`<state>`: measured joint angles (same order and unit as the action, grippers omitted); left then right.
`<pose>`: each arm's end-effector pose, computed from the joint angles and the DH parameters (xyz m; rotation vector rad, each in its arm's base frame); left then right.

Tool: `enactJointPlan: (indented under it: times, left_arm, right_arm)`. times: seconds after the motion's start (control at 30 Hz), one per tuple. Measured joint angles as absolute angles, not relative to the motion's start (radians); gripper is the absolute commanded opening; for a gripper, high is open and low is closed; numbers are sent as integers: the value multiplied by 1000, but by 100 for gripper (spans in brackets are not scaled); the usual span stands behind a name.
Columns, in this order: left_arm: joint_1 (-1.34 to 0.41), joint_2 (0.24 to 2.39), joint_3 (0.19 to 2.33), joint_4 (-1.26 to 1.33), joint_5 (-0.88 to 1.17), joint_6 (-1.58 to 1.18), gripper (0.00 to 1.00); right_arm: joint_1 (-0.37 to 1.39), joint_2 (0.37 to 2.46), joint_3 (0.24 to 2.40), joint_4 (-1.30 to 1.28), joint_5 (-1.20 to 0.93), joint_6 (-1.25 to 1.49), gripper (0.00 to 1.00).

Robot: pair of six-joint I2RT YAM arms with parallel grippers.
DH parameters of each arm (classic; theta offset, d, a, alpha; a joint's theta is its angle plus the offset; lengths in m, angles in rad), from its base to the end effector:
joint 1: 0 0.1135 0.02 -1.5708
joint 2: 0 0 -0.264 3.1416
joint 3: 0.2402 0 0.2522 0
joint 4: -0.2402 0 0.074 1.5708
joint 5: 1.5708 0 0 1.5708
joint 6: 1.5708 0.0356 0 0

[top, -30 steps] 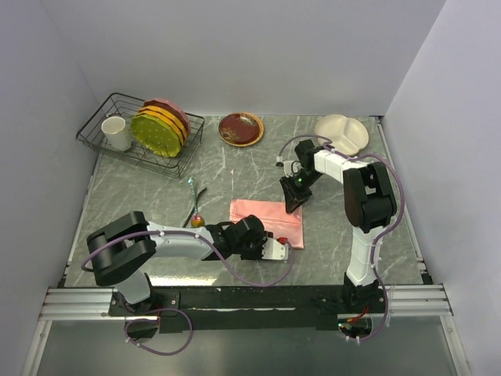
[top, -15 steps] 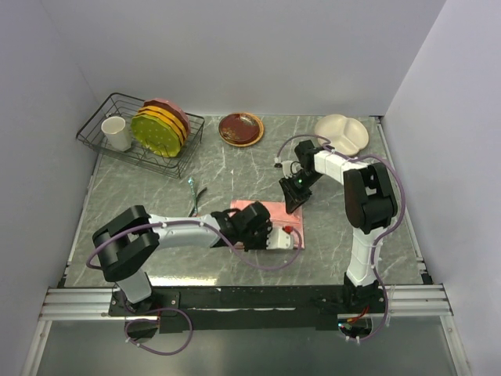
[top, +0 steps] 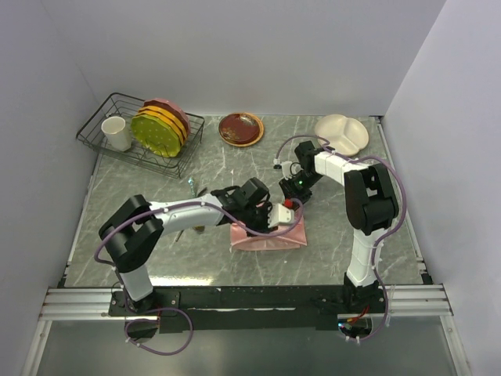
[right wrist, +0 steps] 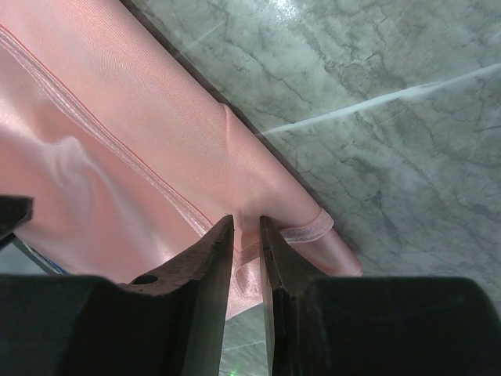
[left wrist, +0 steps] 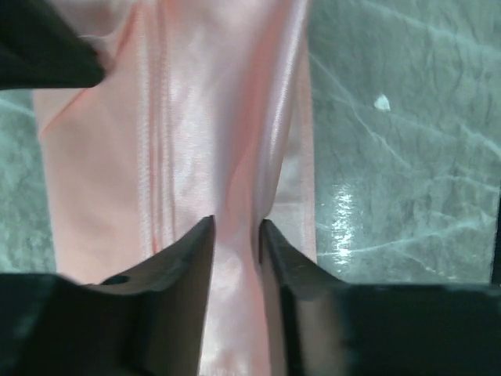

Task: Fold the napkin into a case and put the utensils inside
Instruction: Pick up the 2/3-rectangle-folded napkin from the center of the board.

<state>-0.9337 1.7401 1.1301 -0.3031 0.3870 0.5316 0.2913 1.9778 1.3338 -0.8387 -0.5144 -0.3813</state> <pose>0.2063 -0.3014 0.1979 1.7946 1.7450 -0.6497 0.3452 0.1218 0.1523 -1.0007 2.7596 0.7654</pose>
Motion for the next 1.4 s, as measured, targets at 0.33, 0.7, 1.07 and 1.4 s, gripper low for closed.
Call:
enactJointPlan:
  times: [0.33, 0.7, 1.07, 1.4]
  left_arm:
    - [-1055, 1735, 988, -264, 283, 556, 34]
    - [-1063, 1760, 1009, -236, 257, 564, 1]
    - [-886, 1797, 1193, -448, 545, 524, 1]
    - [-706, 1988, 1412, -601, 828, 425, 1]
  right_arm:
    - [292, 1978, 1335, -841, -514, -384, 28]
    - [292, 1978, 1335, -842, -517, -398, 28]
    - [292, 1978, 1335, -849, -525, -414, 29]
    - [292, 1977, 1334, -849, -535, -418, 30]
